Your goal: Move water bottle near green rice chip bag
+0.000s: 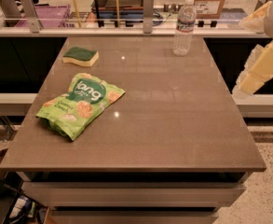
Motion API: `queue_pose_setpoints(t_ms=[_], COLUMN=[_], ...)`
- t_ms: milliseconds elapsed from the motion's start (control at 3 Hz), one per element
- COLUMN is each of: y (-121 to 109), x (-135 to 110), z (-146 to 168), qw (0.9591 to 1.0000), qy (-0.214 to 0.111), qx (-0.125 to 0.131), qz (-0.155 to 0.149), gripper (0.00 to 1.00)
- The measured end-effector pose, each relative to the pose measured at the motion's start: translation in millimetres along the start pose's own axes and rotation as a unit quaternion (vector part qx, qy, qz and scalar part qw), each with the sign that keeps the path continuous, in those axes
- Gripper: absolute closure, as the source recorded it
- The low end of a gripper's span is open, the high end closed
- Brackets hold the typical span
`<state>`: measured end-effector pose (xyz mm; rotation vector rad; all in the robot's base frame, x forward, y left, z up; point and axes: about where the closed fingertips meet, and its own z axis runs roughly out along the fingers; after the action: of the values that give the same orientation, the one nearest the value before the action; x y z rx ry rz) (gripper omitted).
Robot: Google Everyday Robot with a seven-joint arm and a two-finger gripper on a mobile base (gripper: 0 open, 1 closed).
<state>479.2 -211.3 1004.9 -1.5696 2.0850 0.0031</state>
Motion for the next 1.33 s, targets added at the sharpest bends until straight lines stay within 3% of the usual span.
queue_pose_setpoints(t_ms=[333, 667, 1000, 1333], y=[-21, -41, -62, -85], x=[-13, -26, -29, -16], z=[13, 31, 49, 63], qw=[0.9988, 0.9971, 0.9932, 0.9832], qy=[-0.046, -0.058, -0.037, 0.0], qx=[0.007, 0.023, 0.053, 0.089], qz=[0.015, 0.043, 0.098, 0.159], gripper=[0.0, 0.0, 0.0, 0.0])
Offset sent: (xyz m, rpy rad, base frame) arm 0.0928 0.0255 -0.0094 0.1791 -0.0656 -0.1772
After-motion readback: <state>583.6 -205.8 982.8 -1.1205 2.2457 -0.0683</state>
